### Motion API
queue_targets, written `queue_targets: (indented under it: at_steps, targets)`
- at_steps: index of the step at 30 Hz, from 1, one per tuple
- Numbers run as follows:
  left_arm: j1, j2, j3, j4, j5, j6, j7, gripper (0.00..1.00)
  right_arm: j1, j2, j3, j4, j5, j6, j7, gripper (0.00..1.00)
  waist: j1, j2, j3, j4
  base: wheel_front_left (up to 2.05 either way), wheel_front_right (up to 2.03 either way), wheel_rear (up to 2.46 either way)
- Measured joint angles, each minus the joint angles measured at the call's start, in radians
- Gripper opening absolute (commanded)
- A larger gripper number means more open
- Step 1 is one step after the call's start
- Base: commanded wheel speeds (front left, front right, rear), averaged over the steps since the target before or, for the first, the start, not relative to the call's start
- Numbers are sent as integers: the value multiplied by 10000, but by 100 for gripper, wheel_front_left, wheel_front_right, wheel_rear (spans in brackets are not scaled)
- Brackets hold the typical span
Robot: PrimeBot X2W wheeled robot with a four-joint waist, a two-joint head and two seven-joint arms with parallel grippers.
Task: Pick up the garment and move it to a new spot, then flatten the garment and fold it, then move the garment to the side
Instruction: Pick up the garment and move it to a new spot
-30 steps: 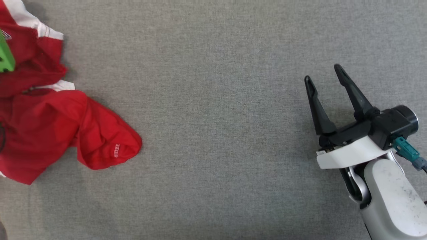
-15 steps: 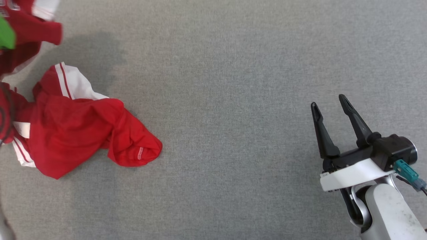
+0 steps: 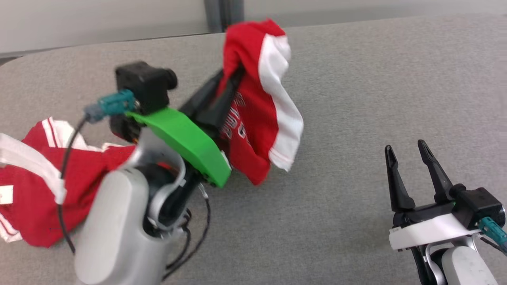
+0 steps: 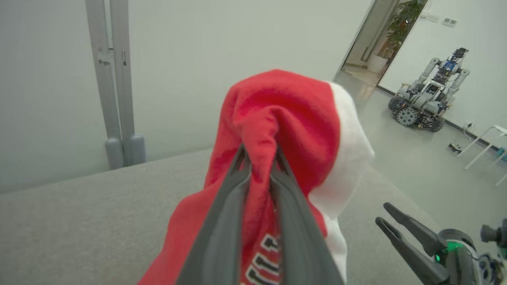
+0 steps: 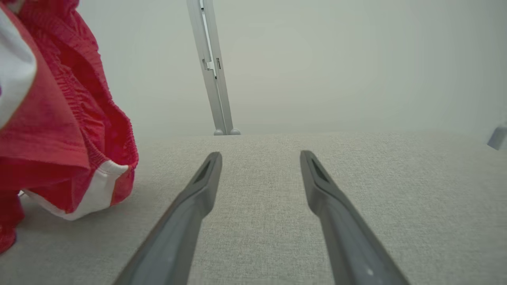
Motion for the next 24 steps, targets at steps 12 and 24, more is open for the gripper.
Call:
queue_targets:
  at_steps: [12, 24]
  targets:
    - [1384, -366, -2033, 3634, -1313, 0, -2079, 0, 634, 270, -107, -146, -19, 2, 0, 100, 0, 0, -496, -1834, 0, 0, 0]
    - [339, -370, -4157, 7779, -1361, -221, -5354, 81, 774, 274, -4, -27, -77, 2, 0, 100, 0, 0, -758, -2392, 0, 0, 0]
